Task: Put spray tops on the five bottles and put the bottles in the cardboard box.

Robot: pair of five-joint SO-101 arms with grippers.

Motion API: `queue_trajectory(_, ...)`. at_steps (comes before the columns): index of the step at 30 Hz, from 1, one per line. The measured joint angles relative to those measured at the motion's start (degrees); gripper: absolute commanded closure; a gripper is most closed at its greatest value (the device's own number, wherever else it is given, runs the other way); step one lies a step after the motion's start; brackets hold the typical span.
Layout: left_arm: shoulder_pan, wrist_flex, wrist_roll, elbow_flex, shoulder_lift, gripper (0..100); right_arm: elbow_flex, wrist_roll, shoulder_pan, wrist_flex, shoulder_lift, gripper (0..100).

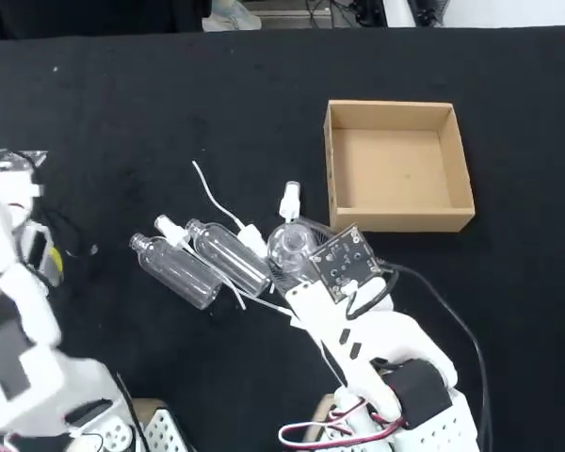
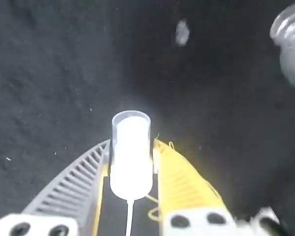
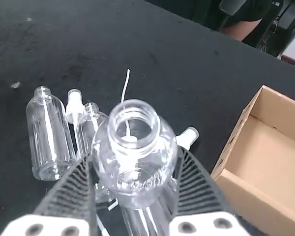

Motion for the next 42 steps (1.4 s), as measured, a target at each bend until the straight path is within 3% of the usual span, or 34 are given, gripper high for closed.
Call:
queue_trajectory(3, 3.2, -6.2, 4.8, 8.6, -11.1, 97, 2.1, -0.1, -0.1, -1.8, -0.2, 98.8)
queue_trajectory(6, 8.4, -8.2, 11.3, 9.8, -21.5, 97, 3.1, -0.6, -0.1, -3.3, 0.1, 98.8)
queue_trajectory(12, 25.7, -8.7, 25.9, 6.7, -37.9, 97, 3.1, -4.0, -0.1, -3.5, 0.1, 98.8)
queue_trajectory(17, 41.3, -15.6, 34.2, -1.2, -44.0, 97, 3.1, -4.4, -0.1, -3.7, 0.1, 98.8)
queue_trajectory(24, 54.2, -28.1, 44.9, -5.6, -45.5, 97, 3.1, -4.4, -0.1, -3.7, 0.1, 98.8)
queue_trajectory(30, 62.9, -32.2, 46.4, -7.8, -45.5, 97, 3.1, -4.4, -0.1, -3.7, 0.1, 98.8)
queue_trajectory(42, 66.6, -36.1, 46.5, -5.5, -47.6, 97, 4.4, -4.6, -0.1, -6.4, 0.1, 98.8)
